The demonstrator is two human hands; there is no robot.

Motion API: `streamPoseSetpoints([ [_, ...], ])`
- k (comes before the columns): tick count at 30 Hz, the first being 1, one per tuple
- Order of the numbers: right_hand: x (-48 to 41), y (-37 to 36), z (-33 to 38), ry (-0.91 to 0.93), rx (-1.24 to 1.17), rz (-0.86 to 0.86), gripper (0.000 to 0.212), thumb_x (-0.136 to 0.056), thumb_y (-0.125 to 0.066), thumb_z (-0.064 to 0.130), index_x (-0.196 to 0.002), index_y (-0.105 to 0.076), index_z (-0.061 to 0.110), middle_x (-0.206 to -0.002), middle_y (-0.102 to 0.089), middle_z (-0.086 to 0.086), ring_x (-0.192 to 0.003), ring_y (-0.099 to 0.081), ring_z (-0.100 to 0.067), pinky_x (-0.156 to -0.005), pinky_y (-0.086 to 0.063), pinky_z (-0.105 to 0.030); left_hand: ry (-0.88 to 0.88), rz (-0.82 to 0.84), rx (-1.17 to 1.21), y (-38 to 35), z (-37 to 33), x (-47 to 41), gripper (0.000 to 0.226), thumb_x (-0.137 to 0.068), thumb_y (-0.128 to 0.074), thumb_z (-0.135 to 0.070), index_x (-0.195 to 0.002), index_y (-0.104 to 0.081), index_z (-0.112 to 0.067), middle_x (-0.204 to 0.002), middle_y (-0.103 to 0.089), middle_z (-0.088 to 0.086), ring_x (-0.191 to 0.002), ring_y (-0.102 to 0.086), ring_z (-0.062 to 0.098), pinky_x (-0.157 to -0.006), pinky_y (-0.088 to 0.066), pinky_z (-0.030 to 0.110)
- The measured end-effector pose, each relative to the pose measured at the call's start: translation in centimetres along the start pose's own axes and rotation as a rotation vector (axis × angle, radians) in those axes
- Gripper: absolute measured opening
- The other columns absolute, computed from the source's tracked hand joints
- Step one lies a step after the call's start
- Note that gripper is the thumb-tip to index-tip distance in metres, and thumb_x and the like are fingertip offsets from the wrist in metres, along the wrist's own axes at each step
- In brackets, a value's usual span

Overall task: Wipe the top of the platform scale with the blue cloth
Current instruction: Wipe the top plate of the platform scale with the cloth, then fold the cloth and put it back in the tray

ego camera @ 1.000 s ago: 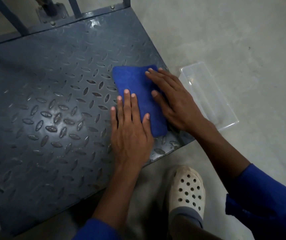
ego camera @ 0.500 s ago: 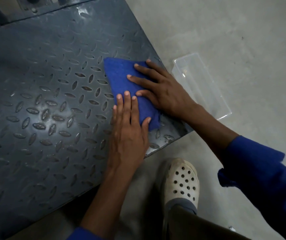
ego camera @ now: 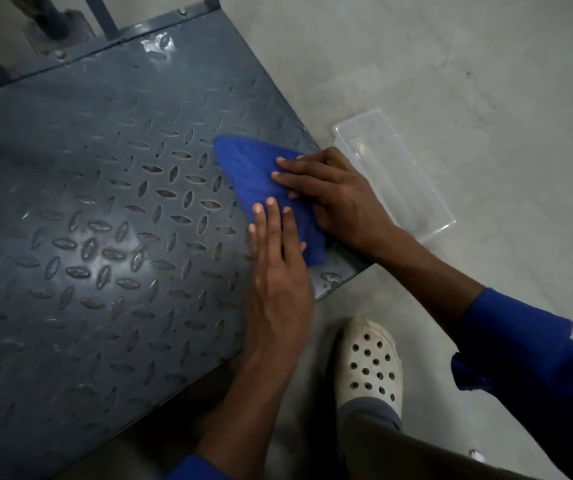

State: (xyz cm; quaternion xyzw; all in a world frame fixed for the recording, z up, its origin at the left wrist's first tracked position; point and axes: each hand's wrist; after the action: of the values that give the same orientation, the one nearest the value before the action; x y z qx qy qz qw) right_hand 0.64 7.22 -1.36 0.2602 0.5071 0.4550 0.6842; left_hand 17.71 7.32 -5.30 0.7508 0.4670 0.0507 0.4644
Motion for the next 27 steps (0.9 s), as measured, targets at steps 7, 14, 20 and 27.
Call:
streamPoseSetpoints([
  [7,2.7,5.0,-2.0,0.004,0.116,0.184,0.036,-0.1,-0.059,0.004,-0.131,-0.075,0.013,-0.148,-0.063,-0.008,-0.138,-0.056,-0.04,-0.111,-0.049,-0.049,0.033,0.232,-0.011,2.5,-4.7,0.4,0.064,-0.103,-0.031,-0.024,-0.159,-0.037,0.004,-0.171,-0.024,0.024,-0.162,-0.013,0.042,-0.133,-0.009,0.055],
  [14,0.4,7.2,0.1,-0.288,0.015,0.348,0.046,-0.087,-0.072,0.007,-0.13,-0.076,0.023,-0.143,-0.067,-0.008,-0.122,-0.063,-0.03,-0.1,-0.047,-0.032,-0.092,0.136,0.061,5.7,-2.3,-1.5,0.042,-0.083,-0.073,0.016,-0.123,-0.074,0.002,-0.124,-0.069,0.023,-0.105,-0.064,0.039,-0.088,-0.048,0.032],
  [20,-1.5,5.7,1.0,-0.29,0.23,0.654,0.069,-0.096,-0.071,0.025,-0.158,-0.044,0.036,-0.165,-0.034,-0.019,-0.132,-0.044,-0.041,-0.112,-0.03,-0.039,-0.106,0.385,-0.094,4.5,-3.3,-0.6,0.07,-0.075,-0.055,0.0,-0.142,-0.066,-0.014,-0.149,-0.051,0.023,-0.121,-0.038,0.033,-0.081,-0.057,0.048],
  [27,1.3,3.2,0.5,-0.194,0.181,0.363,0.053,-0.084,-0.041,0.029,-0.119,-0.079,0.016,-0.129,-0.067,-0.026,-0.093,-0.06,-0.051,-0.086,-0.05,-0.045,-0.193,0.329,-0.18,3.0,-3.5,-0.6,0.049,-0.084,-0.047,-0.003,-0.126,-0.073,-0.005,-0.131,-0.06,0.026,-0.111,-0.047,0.035,-0.08,-0.052,0.04],
])
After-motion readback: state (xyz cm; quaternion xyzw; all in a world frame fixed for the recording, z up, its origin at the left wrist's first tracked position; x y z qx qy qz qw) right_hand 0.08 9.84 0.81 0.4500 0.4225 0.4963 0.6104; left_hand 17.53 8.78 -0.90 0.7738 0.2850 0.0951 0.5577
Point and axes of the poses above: each hand's wrist, its own x-axis away from the middle knuckle, its own y-axis out of the back of the hand, z = x × y
